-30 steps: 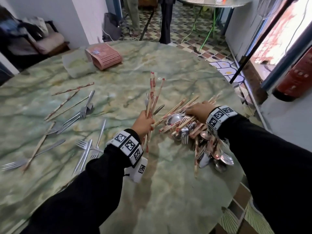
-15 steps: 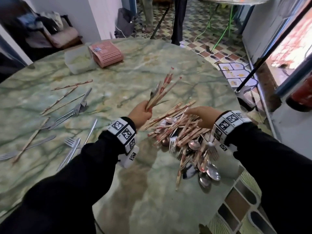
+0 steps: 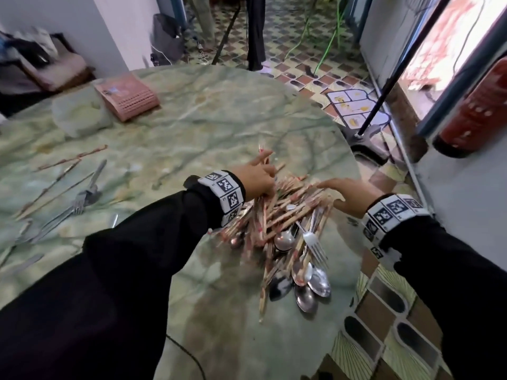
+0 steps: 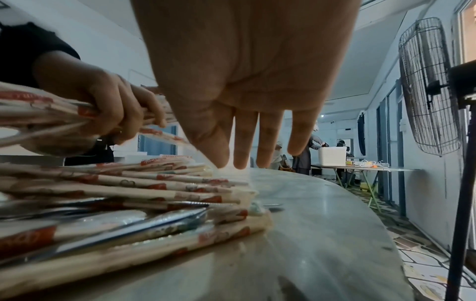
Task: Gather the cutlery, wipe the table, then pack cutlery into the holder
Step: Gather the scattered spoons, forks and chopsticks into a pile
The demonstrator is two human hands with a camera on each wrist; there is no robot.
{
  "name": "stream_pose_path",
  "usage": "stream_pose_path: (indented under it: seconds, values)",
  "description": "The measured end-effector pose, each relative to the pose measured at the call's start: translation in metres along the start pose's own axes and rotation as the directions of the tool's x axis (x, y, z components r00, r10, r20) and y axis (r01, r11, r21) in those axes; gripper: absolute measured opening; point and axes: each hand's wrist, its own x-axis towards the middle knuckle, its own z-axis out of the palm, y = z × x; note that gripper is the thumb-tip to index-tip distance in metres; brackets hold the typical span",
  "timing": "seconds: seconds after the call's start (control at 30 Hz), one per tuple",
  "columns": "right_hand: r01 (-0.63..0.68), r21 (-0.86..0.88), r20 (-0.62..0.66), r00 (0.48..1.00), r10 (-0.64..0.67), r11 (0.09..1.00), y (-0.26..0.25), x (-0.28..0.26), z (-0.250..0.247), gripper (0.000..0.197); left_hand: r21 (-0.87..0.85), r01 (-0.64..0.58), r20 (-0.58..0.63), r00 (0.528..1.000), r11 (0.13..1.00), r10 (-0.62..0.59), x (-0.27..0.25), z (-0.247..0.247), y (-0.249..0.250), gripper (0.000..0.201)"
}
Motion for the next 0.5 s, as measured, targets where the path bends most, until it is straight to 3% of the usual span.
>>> stream_pose_path:
  seconds: [0.1,0.2,0.27,0.37,0.43,0.5]
  values:
    - [0.020,0.084,-0.012,1.000,-0.019,0.996,-0.002,-0.002,0.005,0.050,0.097,-0.109,-0.098,0.988,0.989,0.118,0.017,0.013,0.000,0.015]
    - [0.043,0.152,-0.030,0.999,-0.039,0.987,-0.005,-0.003,0.008,0.049,0.227,-0.156,0.005,0.987,0.961,0.159,0.024,0.018,0.006,0.022]
    - [0.058,0.141,-0.052,0.997,-0.052,0.988,-0.005,-0.004,0.012,0.049,0.224,-0.114,-0.028,0.992,0.968,0.123,0.019,0.019,0.005,0.027]
    - [0.046,0.060,-0.080,0.996,-0.041,0.997,-0.007,-0.003,0.018,0.050,0.154,-0.011,-0.304,0.951,0.988,0.058,0.016,0.031,0.002,0.030]
    - [0.021,0.042,-0.118,0.993,-0.016,0.999,-0.011,-0.005,0.019,0.051,-0.028,0.119,-0.448,0.886,0.993,-0.118,0.012,0.041,-0.001,0.052]
    - [-0.004,0.059,-0.179,0.984,0.014,0.998,-0.015,-0.010,0.017,0.050,-0.369,0.263,-0.448,0.790,0.892,-0.418,0.007,0.049,-0.004,0.055]
